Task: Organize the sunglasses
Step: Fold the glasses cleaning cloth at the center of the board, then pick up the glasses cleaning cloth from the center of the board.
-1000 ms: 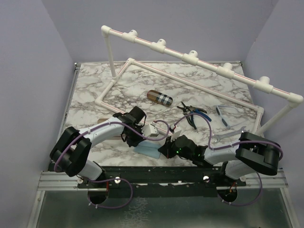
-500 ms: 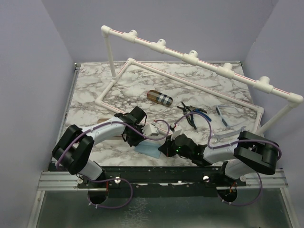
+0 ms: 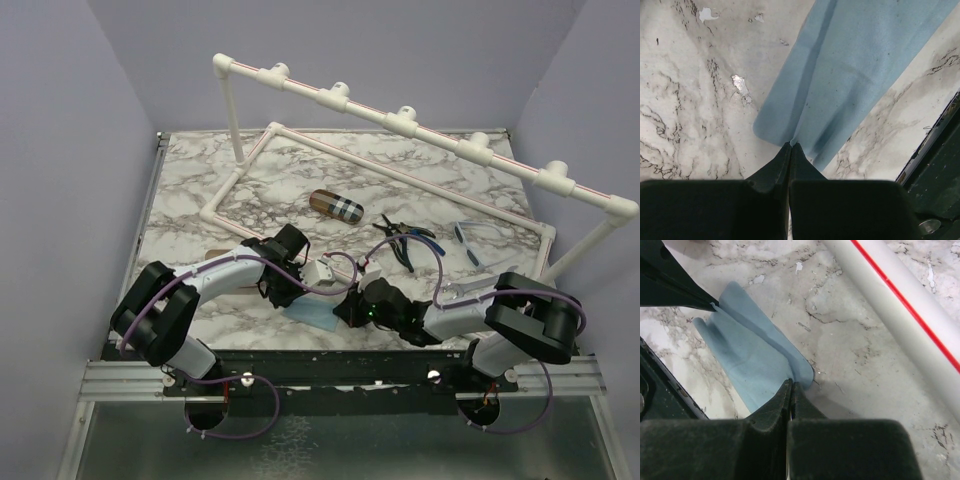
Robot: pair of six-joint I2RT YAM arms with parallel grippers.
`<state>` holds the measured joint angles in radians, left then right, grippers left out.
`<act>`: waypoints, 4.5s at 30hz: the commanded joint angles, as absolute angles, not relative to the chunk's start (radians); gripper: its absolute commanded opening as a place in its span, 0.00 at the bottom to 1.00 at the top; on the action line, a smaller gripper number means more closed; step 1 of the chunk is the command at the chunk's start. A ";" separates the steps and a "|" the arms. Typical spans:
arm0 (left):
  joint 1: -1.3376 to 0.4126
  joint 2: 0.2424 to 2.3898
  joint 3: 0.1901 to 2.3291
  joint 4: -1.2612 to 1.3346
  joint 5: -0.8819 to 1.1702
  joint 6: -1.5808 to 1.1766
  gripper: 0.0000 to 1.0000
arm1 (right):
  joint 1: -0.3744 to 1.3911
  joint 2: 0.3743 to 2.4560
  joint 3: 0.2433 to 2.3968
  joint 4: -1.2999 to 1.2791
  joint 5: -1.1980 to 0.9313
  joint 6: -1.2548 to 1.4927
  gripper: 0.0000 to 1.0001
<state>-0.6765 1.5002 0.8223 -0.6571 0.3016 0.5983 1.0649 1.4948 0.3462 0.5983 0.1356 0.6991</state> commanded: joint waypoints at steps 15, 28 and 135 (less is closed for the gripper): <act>-0.682 1.515 0.813 -0.656 0.271 0.604 0.00 | 1.057 1.507 0.399 0.465 0.154 0.718 0.06; -0.682 1.466 0.864 -0.737 0.181 0.638 0.43 | 1.056 1.387 0.411 0.254 0.287 0.715 0.27; -0.609 1.188 0.545 -0.599 0.495 0.979 0.00 | 1.212 1.392 0.455 0.315 -0.049 0.066 0.01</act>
<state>-0.6044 1.2011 0.5098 -0.4679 0.5446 1.0458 1.2110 1.4494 0.4465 0.3717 -0.0280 0.0521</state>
